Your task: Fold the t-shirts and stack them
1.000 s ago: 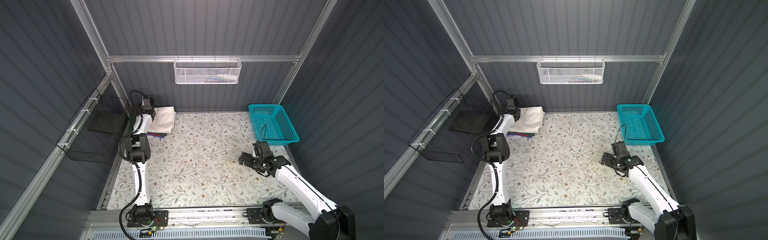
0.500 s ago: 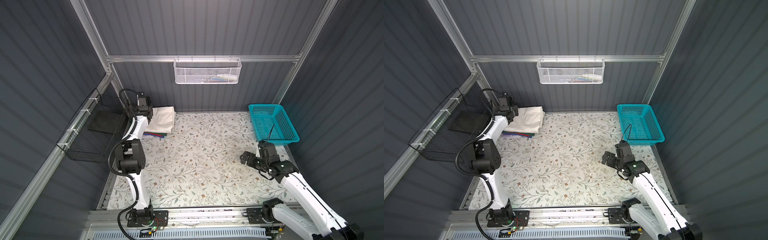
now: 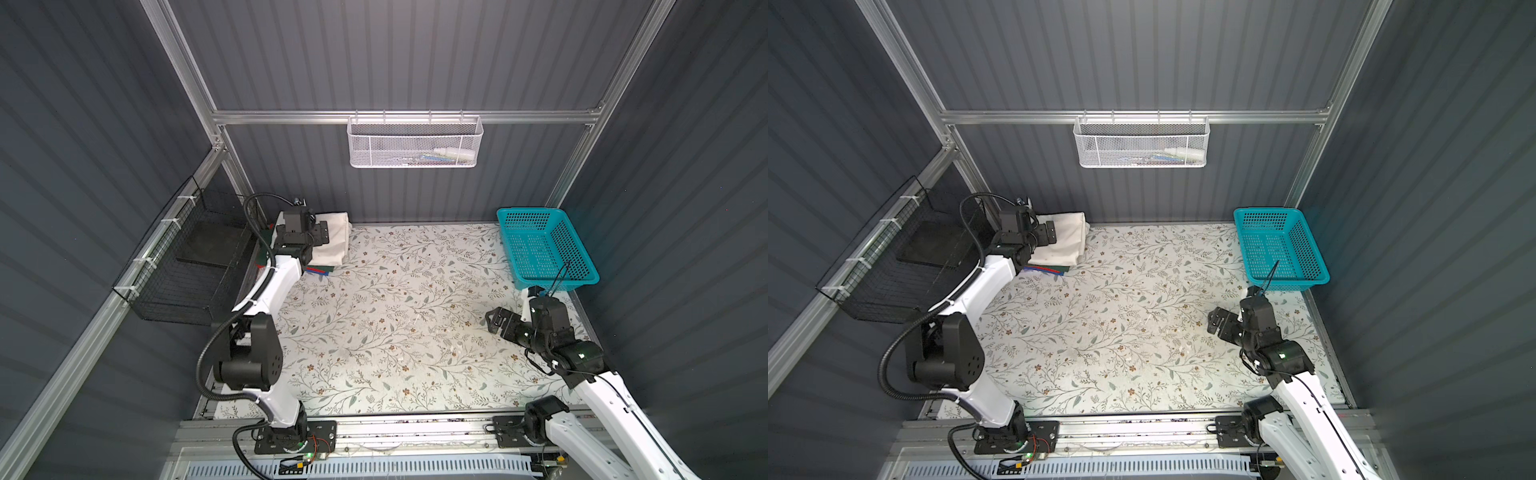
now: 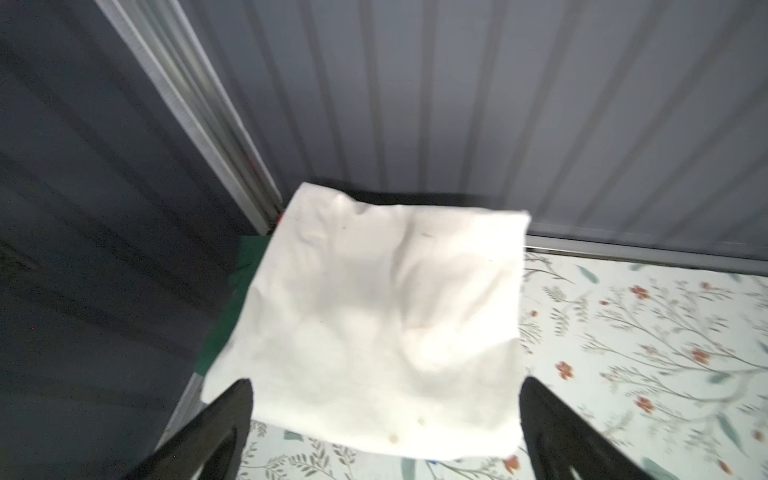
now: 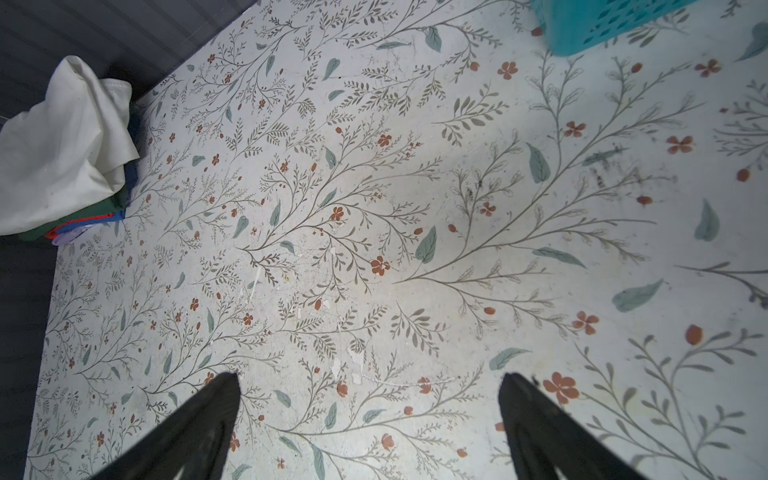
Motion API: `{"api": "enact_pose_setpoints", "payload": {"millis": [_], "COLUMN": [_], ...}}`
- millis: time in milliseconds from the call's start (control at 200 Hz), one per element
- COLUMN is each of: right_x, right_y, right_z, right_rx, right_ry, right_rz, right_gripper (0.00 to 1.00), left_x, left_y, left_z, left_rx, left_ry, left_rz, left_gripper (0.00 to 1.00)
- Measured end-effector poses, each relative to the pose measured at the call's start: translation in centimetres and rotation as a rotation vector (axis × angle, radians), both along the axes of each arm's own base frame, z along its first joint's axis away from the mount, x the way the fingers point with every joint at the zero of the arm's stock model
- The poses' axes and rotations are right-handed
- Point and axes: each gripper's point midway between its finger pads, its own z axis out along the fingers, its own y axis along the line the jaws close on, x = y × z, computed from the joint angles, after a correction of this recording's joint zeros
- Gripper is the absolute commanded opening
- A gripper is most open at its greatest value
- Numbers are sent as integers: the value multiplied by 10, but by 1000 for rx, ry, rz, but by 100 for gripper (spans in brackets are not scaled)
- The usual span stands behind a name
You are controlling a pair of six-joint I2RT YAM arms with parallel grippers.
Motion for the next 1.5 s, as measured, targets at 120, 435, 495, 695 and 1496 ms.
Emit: {"api": "enact_pose_setpoints", "payload": {"millis": [120,435,495,695,1496], "right_x": [0,5,7,20,58], "right_y": [-3,-24,-29,-45,-136], "right_z": [0,26,35,39,-45], "right_rx": [-16,-93,-109,-201,-632], "right_ry": [-11,-198,-268,-454,-509], "right_rz": [-4,-73,-90,-144,-517], "right_gripper": [99,99,99,99,99], "left_x": [-30,-115,-124,-142,-88], "left_y": [-30,-25,-21,12,30], "left_z": [4,-53,-74,-136,-193], "left_rx": [-56,-92,-78,17,37], "left_ry": [-44,-92,-71,-50,-45], "left_rz": [-100,-158,-144,2,0], "left_gripper": [100,100,100,100,100]}}
